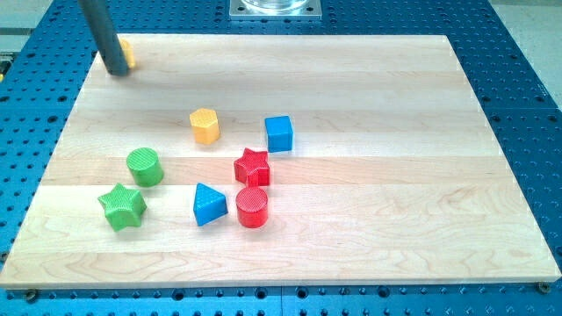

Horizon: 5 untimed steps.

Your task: Push the hexagon towards the heart

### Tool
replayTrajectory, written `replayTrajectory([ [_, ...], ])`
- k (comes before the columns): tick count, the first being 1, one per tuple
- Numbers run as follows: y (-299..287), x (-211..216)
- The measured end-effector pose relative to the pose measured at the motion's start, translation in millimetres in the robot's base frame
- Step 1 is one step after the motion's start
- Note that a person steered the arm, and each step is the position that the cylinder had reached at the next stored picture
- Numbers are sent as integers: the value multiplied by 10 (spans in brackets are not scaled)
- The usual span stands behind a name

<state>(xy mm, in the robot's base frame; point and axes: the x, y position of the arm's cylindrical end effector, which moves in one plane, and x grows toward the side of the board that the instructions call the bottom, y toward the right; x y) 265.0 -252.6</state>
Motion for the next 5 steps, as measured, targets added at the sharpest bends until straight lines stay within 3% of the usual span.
replayTrajectory([
  [3, -15, -66],
  [4, 419, 336],
  [5, 1298, 597],
])
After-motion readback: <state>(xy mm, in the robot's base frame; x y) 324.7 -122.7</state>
